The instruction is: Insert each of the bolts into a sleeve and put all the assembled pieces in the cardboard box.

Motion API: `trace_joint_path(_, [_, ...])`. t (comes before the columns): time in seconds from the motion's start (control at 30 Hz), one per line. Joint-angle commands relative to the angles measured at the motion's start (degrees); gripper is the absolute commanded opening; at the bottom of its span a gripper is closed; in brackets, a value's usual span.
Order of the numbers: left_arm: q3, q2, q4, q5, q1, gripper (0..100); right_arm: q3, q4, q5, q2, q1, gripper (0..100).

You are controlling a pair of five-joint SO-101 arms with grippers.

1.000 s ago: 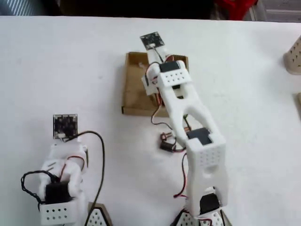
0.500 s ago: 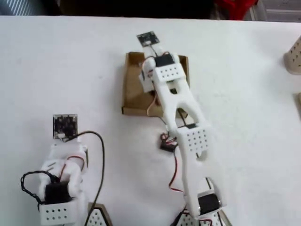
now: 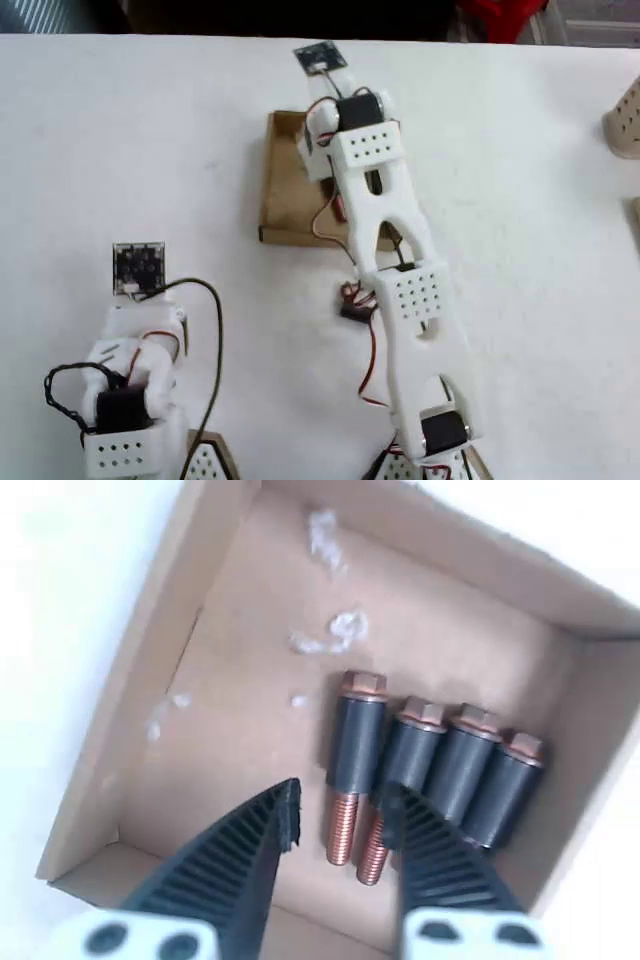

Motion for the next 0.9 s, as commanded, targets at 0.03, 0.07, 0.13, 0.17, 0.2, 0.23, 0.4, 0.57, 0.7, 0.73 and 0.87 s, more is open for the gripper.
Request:
trace_joint_path(0.03, [0.09, -0.31, -0.35, -0.53, -0.75, 3, -1.14, 3.12, 0.88, -1.45, 1.80, 3.1])
trace_joint_path(0.07, [0.09, -0.31, -0.35, -0.53, -0.75, 3, -0.44, 3.12, 0.88, -2.15, 2.33, 2.6])
trace_joint_path(0.13, [0.09, -0.31, -0.35, -0.53, -0.75, 3, 2.73, 3.12, 0.88, -4.53, 3.30, 1.5])
trace_joint_path(0.17, [0.09, -0.31, -0.35, -0.53, -0.75, 3, 5.27, 3.12, 0.88, -6.29, 3.74, 1.7])
trace_joint_path(0.2, [0.09, -0.31, -0.35, -0.53, -0.75, 3, 8.26, 3.12, 0.88, -8.48, 4.09, 1.7])
trace_joint_path(0.23, [0.09, -0.31, -0.35, -0.53, -0.75, 3, 12.04, 3.12, 0.88, -10.95, 4.26, 1.6])
trace_joint_path(0.4, [0.09, -0.31, -0.35, -0.53, -0.75, 3, 32.62, 2.95, 2.02, -24.75, 4.09, 1.6])
trace_joint_path(0.57, [0.09, -0.31, -0.35, -0.53, -0.75, 3, 49.05, 2.86, 6.24, -35.91, 4.00, 1.7])
trace_joint_path(0.7, [0.09, -0.31, -0.35, -0.53, -0.75, 2, 61.01, 2.77, 9.76, -43.38, 4.18, 1.7])
trace_joint_path(0.73, [0.09, -0.31, -0.35, -0.53, -0.75, 2, 64.18, 2.77, 10.90, -45.23, 4.18, 1.7])
trace_joint_path(0.87, [0.09, -0.31, -0.35, -0.53, -0.75, 2, 77.19, 0.84, 14.95, -52.53, 3.91, 1.7])
